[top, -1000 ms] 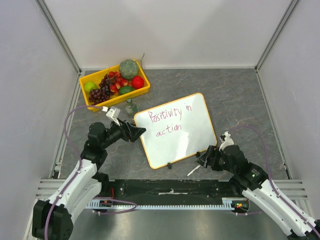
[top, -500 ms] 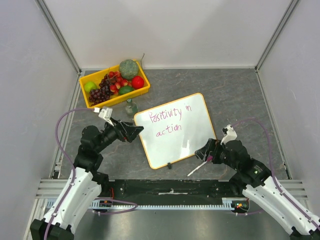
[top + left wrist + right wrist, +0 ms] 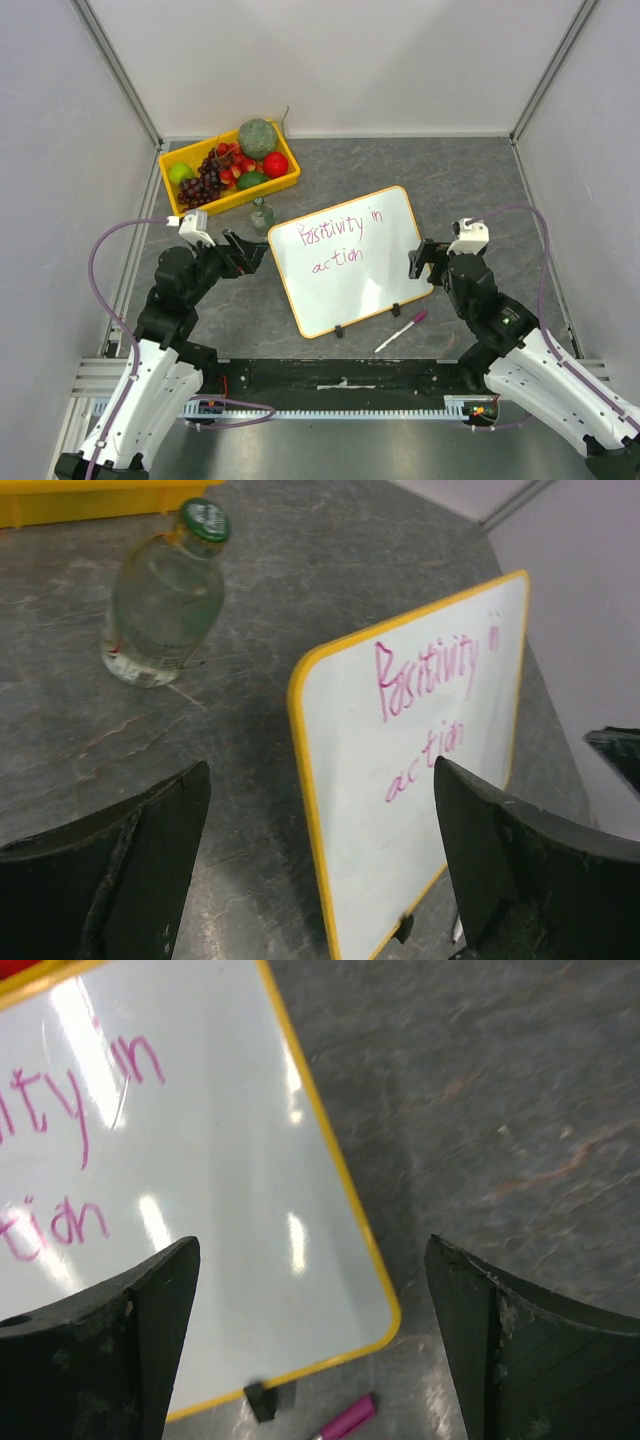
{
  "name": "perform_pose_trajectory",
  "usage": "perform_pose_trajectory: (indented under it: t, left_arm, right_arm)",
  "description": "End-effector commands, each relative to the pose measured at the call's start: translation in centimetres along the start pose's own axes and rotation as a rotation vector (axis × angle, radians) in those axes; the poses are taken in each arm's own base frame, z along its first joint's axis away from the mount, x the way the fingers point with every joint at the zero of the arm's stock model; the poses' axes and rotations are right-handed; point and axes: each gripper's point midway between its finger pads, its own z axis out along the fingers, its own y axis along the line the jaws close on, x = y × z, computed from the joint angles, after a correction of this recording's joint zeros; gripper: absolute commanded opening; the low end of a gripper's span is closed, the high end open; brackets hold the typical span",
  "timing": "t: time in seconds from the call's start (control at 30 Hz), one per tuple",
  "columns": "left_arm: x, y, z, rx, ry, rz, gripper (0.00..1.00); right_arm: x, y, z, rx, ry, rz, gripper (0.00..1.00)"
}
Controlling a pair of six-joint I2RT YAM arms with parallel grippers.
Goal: Write a sentence on the whiteboard
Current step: Reset both arms
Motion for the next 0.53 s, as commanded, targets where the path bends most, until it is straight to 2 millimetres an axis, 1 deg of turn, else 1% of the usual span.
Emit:
perform_pose_trajectory:
  t: [0.0, 0.1, 0.17, 0.23, 0.3, 0.33, 0.37, 0.4, 0.47, 0.5]
  left_arm:
    - [-1.4, 2.9, -0.4, -0.182, -0.063, 0.004, 0.96]
    - [-2.2, 4.7, -0.4, -0.275, -0.111, 0.016, 0.97]
    - [-3.1, 5.4, -0.5, -0.316, -0.153, 0.029, 0.97]
    - [-3.8, 5.8, -0.2, -0.333, -0.183, 0.053, 0.97]
    - [-4.7, 5.6, 0.2, -0.327, -0.216, 0.066, 0.97]
    - [-5.0, 5.6, 0.5, -0.322, -0.227, 0.077, 0.97]
    - [-5.2, 5.7, 0.8, -0.323, -0.236, 0.088, 0.97]
    - [-5.1, 5.7, 1.2, -0.310, -0.239, 0.111, 0.97]
    - [-5.5, 5.2, 2.0, -0.258, -0.263, 0.169, 0.97]
    - [-5.6, 5.3, 2.1, -0.259, -0.275, 0.181, 0.97]
  right_arm:
    - [-6.1, -3.4, -0.4, 0.199, -0.275, -0.090, 0.98]
    - [-7.2, -5.3, -1.0, 0.292, -0.371, -0.082, 0.98]
    - [-8.2, -5.7, -1.4, 0.314, -0.439, -0.090, 0.98]
    - [-8.8, -5.9, -1.4, 0.324, -0.482, -0.128, 0.98]
    - [-8.8, -6.5, -1.3, 0.371, -0.506, -0.171, 0.98]
    - [-8.7, -6.9, -1.1, 0.398, -0.518, -0.179, 0.98]
    - [-7.9, -7.8, -0.8, 0.455, -0.510, -0.212, 0.98]
    - [-7.6, -8.2, -0.6, 0.483, -0.520, -0.216, 0.98]
    - [-6.7, -8.8, 0.1, 0.505, -0.543, -0.222, 0.98]
    - [-6.0, -9.3, 0.5, 0.525, -0.545, -0.227, 0.98]
